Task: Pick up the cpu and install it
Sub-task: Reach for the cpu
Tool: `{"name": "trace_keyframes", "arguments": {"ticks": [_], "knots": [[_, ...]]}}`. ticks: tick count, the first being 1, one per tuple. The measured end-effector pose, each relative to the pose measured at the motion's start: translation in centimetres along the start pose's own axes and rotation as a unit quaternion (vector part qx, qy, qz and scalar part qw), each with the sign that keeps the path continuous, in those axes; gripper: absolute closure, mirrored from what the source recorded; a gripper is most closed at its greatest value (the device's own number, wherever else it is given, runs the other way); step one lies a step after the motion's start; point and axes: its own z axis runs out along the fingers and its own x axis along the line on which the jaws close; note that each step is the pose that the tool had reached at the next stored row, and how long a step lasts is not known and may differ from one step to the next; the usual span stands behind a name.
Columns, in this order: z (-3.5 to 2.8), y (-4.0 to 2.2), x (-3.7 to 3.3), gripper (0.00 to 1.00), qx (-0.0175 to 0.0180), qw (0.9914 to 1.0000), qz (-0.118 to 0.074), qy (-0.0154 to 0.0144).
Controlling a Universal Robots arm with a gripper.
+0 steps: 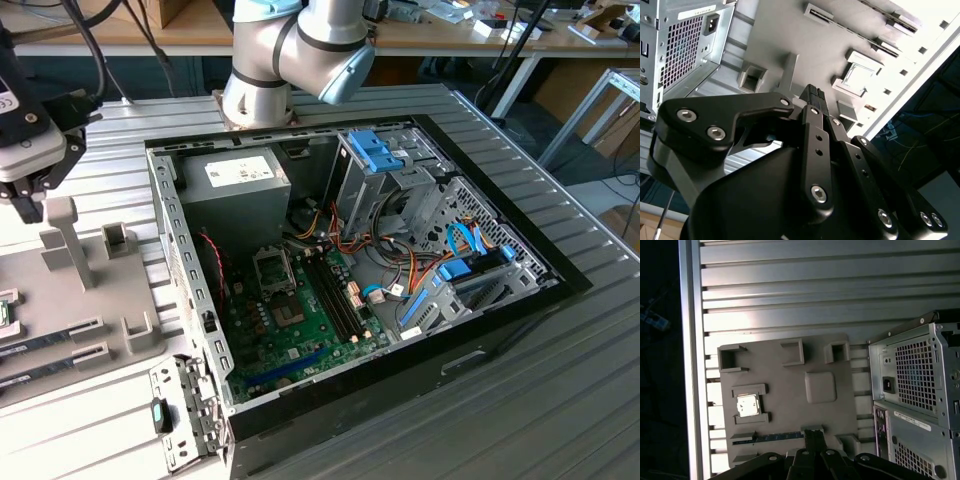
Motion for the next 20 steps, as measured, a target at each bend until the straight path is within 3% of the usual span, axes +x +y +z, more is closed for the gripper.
{"name": "trace_keyframes", "arguments": {"ticks": [20], "knots": [[0.11, -0.04, 0.49, 0.89, 0.0, 1.0, 0.0, 0.0]]}}
